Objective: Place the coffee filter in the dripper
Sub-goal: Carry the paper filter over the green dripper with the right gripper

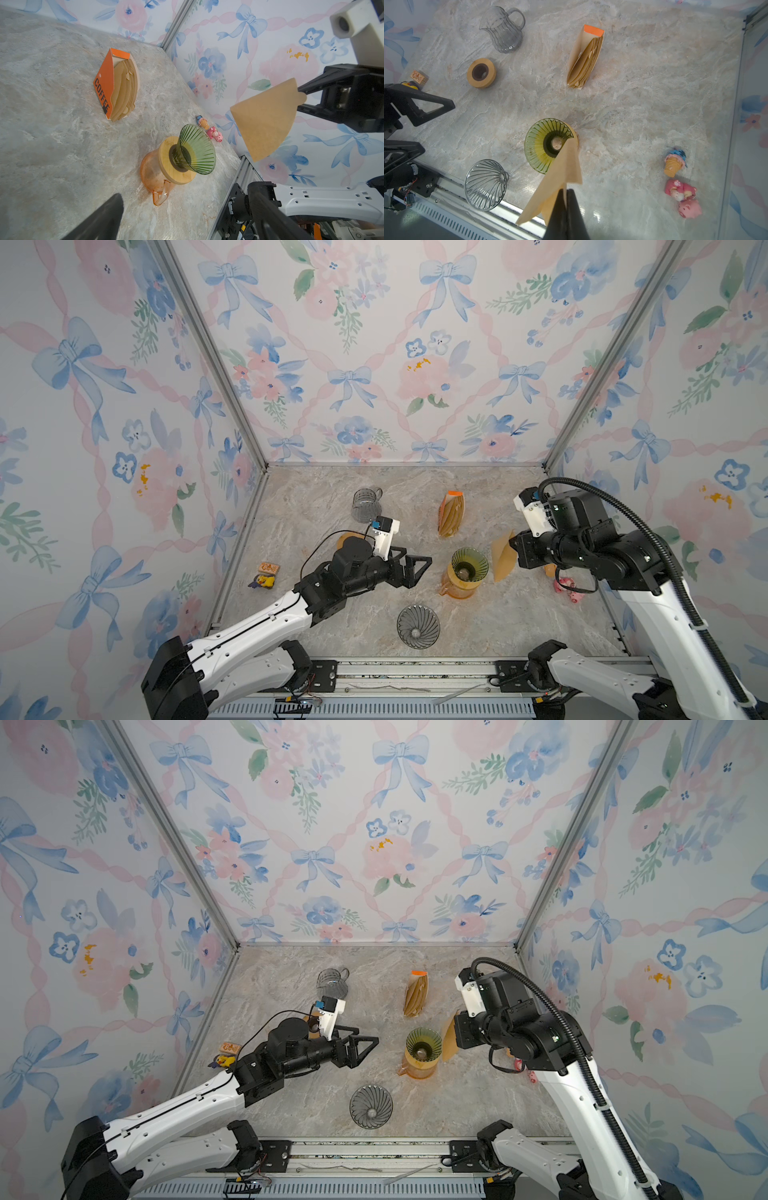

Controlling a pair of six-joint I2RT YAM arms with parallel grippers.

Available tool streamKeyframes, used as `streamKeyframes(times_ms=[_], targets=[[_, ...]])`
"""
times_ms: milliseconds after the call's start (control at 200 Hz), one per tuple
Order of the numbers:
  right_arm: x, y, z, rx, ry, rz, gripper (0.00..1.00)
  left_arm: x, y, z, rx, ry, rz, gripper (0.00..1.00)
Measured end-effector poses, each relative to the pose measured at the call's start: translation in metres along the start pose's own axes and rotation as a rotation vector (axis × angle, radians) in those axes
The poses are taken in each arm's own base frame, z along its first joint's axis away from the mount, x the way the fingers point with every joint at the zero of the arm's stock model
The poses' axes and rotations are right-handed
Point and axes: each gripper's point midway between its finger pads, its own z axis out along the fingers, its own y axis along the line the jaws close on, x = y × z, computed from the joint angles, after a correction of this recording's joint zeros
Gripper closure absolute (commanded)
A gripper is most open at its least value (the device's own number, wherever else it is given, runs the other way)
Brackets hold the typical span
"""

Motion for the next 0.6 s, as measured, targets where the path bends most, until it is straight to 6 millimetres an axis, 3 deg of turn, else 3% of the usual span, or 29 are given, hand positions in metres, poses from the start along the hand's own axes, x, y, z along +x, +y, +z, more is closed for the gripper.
streamKeyframes(times_ms=[285,600], targets=[[0.006,0.017,0.009,-0.096,0.066,0.004,0.94,0.002,-0.003,0.004,0.029,0.006,0.003,0.02],[0.01,0.024,0.051,-0.115,0.211,0.0,0.95,0.006,-0.003,0.005,0.037,0.019,0.002,0.02]])
